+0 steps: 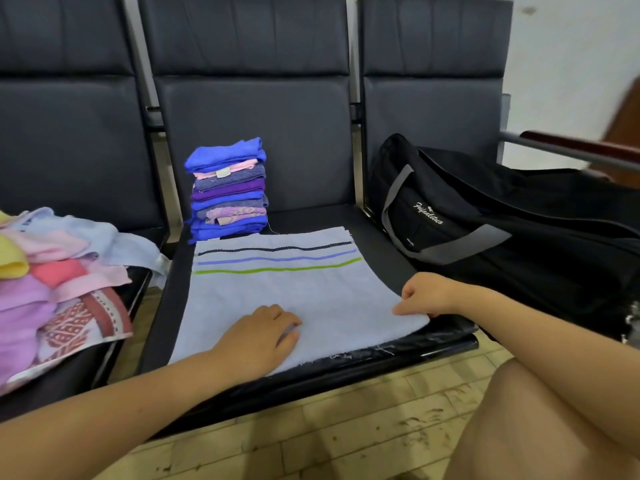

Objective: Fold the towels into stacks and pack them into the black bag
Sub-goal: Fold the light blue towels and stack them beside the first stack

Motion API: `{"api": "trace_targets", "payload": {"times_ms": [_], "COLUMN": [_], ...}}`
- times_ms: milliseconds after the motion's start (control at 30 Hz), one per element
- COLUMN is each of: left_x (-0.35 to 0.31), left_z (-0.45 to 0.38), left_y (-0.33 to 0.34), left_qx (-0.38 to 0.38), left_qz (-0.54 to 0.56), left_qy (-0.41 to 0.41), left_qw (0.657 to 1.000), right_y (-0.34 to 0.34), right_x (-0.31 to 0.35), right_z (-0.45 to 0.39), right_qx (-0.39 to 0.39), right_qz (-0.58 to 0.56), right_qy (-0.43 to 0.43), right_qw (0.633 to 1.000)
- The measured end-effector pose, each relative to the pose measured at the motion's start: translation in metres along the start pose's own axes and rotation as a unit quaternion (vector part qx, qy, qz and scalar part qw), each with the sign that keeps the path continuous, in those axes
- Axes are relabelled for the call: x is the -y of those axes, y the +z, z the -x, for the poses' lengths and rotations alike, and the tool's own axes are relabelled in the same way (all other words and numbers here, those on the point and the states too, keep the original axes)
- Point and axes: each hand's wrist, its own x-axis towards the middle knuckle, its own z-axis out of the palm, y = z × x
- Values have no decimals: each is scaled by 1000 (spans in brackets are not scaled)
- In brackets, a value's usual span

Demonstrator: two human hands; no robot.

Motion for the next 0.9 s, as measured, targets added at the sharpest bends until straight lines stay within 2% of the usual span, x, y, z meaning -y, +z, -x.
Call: {"api": "trace_targets", "payload": {"times_ms": [100, 167, 233, 333, 467, 667, 767, 833, 900], "left_x": [-4, -7, -9, -10, -8, -4, 6, 12, 21], "left_z": [5, 8, 13, 20, 21, 19, 17, 17, 16], "left_y": [-13, -21, -24, -19, -12, -13, -15, -25, -37], "left_qx": [-16, -22, -1, 37, 21, -45, -77, -76, -44], "left_qz": [-8, 6, 22, 24, -5, -26, -2, -55, -151], "left_qy": [37, 49, 44, 49, 63, 59, 24, 27, 35], "left_qw": [999, 999, 999, 998, 998, 997, 997, 995, 987], "right_y": [0, 4, 15, 41, 62, 62, 59, 52, 39], "right_x": [12, 25, 42, 65, 79, 90, 91, 92, 90], "right_z": [8, 15, 23, 32, 23, 12, 9, 3, -6], "right_qx": [-83, -119, -102, -13, -46, -79, -54, -67, -97], "right_qz": [137, 146, 114, 113, 164, 102, 170, 203, 195], "right_qy": [-44, -120, -213, -316, -412, -385, -357, -329, -285], "right_qw": [986, 975, 965, 942, 895, 914, 917, 920, 933]}}
